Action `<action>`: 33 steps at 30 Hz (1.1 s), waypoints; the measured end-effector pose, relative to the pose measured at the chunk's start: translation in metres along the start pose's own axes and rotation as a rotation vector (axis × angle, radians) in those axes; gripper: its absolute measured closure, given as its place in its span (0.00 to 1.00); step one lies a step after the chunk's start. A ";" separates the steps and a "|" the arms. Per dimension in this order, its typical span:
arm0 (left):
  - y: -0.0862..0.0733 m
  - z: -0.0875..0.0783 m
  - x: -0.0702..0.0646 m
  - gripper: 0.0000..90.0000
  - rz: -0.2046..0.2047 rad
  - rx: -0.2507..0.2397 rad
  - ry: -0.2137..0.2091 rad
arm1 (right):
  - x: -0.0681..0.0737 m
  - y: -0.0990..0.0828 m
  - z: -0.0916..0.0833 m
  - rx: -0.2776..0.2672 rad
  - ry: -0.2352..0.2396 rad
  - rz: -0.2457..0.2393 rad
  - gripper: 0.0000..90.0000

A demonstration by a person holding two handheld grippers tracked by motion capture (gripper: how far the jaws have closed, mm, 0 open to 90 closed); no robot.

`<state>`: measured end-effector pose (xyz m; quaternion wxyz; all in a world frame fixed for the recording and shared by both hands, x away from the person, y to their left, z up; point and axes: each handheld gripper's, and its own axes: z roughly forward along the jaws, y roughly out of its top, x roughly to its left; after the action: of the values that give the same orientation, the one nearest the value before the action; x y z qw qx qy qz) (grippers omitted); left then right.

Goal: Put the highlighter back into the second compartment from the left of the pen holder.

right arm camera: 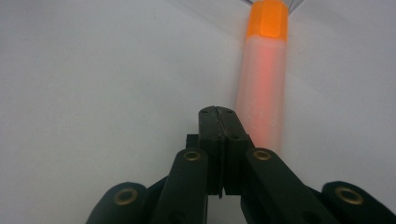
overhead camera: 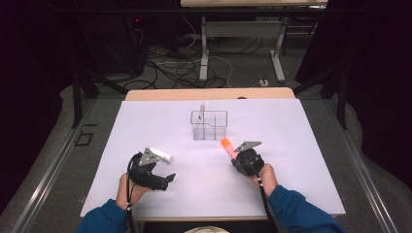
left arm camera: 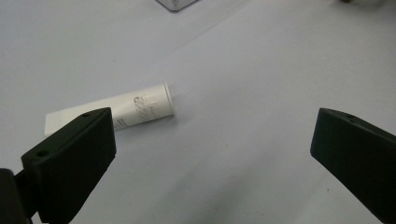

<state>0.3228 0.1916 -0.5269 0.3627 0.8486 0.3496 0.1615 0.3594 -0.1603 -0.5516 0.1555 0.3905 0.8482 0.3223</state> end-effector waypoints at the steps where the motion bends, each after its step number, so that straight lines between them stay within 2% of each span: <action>1: 0.000 0.000 0.000 0.00 -0.001 0.000 0.001 | 0.000 0.000 0.000 0.000 0.000 0.000 1.00; 2: 0.000 0.000 0.000 0.00 -0.001 0.002 0.000 | -0.001 -0.001 0.002 0.003 -0.010 -0.011 1.00; 3: 0.000 0.000 0.000 0.00 -0.001 0.000 0.001 | -0.001 -0.001 0.002 -0.011 -0.012 -0.006 1.00; 6: 0.000 0.000 0.000 0.00 -0.002 0.003 0.000 | -0.002 -0.001 0.002 -0.007 -0.016 0.003 1.00; 7: 0.000 0.000 0.000 0.00 0.001 0.002 0.000 | -0.003 -0.001 0.000 0.016 -0.025 -0.001 1.00; 9: 0.000 0.000 0.000 0.00 0.001 0.002 0.000 | -0.004 -0.002 0.001 -0.005 -0.019 0.015 1.00; 10: 0.000 0.000 0.000 0.00 0.001 0.002 0.000 | -0.006 -0.002 0.001 -0.006 -0.022 -0.003 1.00; 12: 0.000 -0.001 0.000 0.00 -0.002 0.003 0.001 | -0.007 -0.002 0.000 -0.004 -0.030 0.010 1.00; 14: 0.000 -0.001 0.000 0.00 -0.003 0.005 0.002 | -0.009 -0.002 0.000 0.002 -0.030 -0.001 1.00; 17: 0.000 -0.001 0.000 0.00 -0.002 0.003 0.003 | -0.010 -0.002 0.000 -0.001 -0.039 0.012 1.00; 19: 0.000 -0.001 0.001 0.00 -0.001 0.000 0.005 | -0.010 -0.002 -0.001 0.017 -0.036 0.031 1.00; 21: 0.000 -0.001 0.001 0.00 -0.001 0.001 0.003 | -0.012 -0.003 0.000 -0.005 -0.037 0.021 1.00; 23: 0.000 -0.001 0.001 0.00 -0.001 0.001 0.003 | -0.013 -0.003 0.000 0.005 -0.052 0.020 1.00; 27: 0.000 -0.001 0.001 0.00 -0.001 0.001 0.003 | -0.014 -0.003 0.000 0.006 -0.046 0.027 1.00; 33: 0.000 -0.001 0.001 0.00 0.003 0.004 0.003 | -0.017 -0.002 -0.001 0.032 -0.043 -0.002 1.00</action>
<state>0.3230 0.1929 -0.5263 0.3600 0.8497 0.3492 0.1628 0.3682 -0.1745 -0.5521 0.1677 0.3990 0.8500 0.3002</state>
